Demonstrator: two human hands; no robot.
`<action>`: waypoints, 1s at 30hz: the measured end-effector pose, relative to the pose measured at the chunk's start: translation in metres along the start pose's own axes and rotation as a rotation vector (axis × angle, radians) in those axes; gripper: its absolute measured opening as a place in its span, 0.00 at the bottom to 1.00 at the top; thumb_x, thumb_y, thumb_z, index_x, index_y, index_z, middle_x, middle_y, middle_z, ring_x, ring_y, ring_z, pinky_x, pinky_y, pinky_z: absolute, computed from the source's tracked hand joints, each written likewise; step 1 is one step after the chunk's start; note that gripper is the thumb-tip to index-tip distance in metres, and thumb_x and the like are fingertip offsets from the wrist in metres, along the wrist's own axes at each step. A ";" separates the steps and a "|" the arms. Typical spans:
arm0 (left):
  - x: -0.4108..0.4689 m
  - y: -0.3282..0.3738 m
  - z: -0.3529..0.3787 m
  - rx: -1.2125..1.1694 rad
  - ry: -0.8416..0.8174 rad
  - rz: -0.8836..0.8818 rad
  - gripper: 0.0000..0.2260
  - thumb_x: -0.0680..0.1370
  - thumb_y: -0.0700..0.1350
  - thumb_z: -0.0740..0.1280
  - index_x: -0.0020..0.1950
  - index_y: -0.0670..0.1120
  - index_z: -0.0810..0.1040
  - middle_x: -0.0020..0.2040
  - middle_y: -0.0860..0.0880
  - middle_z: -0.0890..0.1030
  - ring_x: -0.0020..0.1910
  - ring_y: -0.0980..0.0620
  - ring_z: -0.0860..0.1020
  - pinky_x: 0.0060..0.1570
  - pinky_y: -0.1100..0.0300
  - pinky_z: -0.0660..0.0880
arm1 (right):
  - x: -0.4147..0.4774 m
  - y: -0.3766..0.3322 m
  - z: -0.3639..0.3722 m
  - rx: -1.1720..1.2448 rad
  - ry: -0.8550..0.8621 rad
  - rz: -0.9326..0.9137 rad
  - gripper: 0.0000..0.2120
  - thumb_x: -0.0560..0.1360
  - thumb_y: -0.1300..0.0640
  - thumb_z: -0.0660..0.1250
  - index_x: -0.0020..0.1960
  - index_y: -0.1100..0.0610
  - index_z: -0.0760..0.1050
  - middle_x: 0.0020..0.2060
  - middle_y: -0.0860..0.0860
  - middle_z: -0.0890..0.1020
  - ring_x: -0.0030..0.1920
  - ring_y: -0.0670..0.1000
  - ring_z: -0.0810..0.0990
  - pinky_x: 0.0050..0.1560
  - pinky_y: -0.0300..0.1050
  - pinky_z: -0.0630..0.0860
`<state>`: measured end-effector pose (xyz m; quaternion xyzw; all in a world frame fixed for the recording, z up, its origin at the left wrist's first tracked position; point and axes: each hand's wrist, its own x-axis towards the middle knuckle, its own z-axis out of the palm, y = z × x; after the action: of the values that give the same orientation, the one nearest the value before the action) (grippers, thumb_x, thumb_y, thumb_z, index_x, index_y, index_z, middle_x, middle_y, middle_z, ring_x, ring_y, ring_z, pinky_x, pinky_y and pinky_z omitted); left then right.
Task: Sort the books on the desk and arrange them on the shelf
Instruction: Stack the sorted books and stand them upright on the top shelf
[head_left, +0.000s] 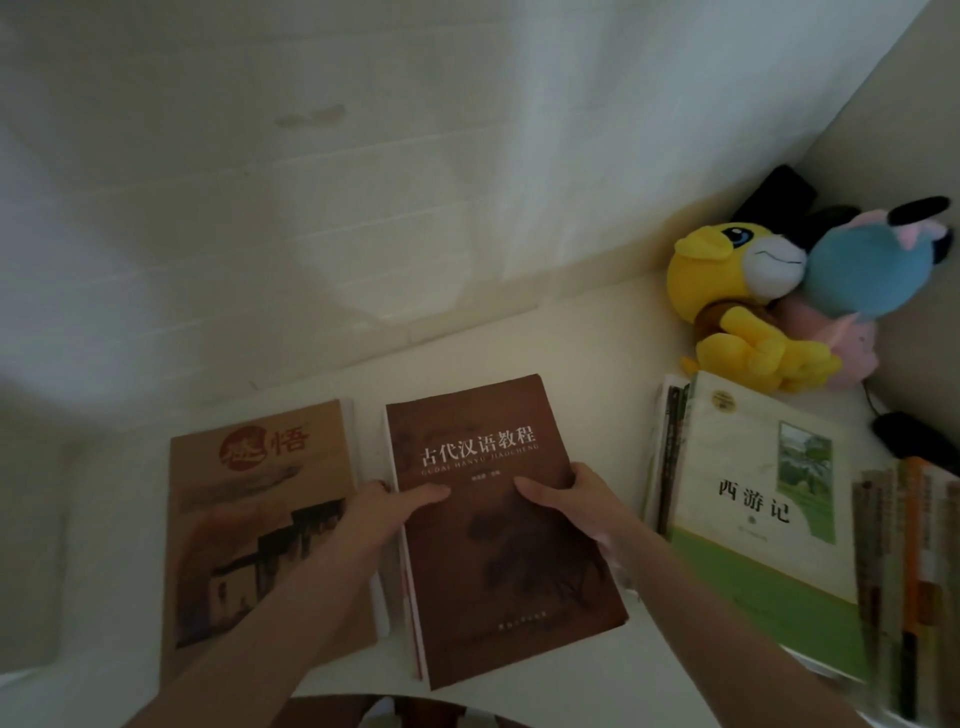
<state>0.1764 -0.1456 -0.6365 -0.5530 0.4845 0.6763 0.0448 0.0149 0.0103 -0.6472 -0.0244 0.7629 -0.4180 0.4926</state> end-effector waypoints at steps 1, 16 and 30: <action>-0.002 0.003 0.000 -0.002 -0.001 0.001 0.34 0.54 0.52 0.83 0.57 0.42 0.80 0.52 0.43 0.83 0.50 0.43 0.82 0.56 0.47 0.77 | 0.001 0.000 -0.001 0.011 -0.004 0.003 0.37 0.62 0.46 0.80 0.64 0.58 0.69 0.58 0.53 0.80 0.55 0.54 0.80 0.61 0.54 0.77; -0.044 0.002 0.029 -0.119 0.122 0.408 0.35 0.60 0.41 0.82 0.58 0.54 0.64 0.50 0.55 0.78 0.43 0.58 0.81 0.37 0.66 0.78 | -0.011 -0.004 -0.031 0.200 -0.193 -0.047 0.37 0.59 0.57 0.82 0.65 0.55 0.72 0.54 0.54 0.84 0.53 0.56 0.84 0.52 0.51 0.78; -0.093 0.009 0.014 -0.360 -0.234 0.568 0.33 0.66 0.29 0.75 0.46 0.70 0.72 0.44 0.75 0.76 0.42 0.76 0.75 0.40 0.77 0.72 | -0.062 -0.026 -0.039 0.148 -0.151 -0.538 0.33 0.36 0.43 0.85 0.41 0.50 0.86 0.40 0.55 0.86 0.45 0.52 0.85 0.47 0.52 0.83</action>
<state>0.1964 -0.0962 -0.5588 -0.3141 0.4837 0.7950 -0.1879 0.0062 0.0451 -0.5783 -0.2209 0.6575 -0.5852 0.4200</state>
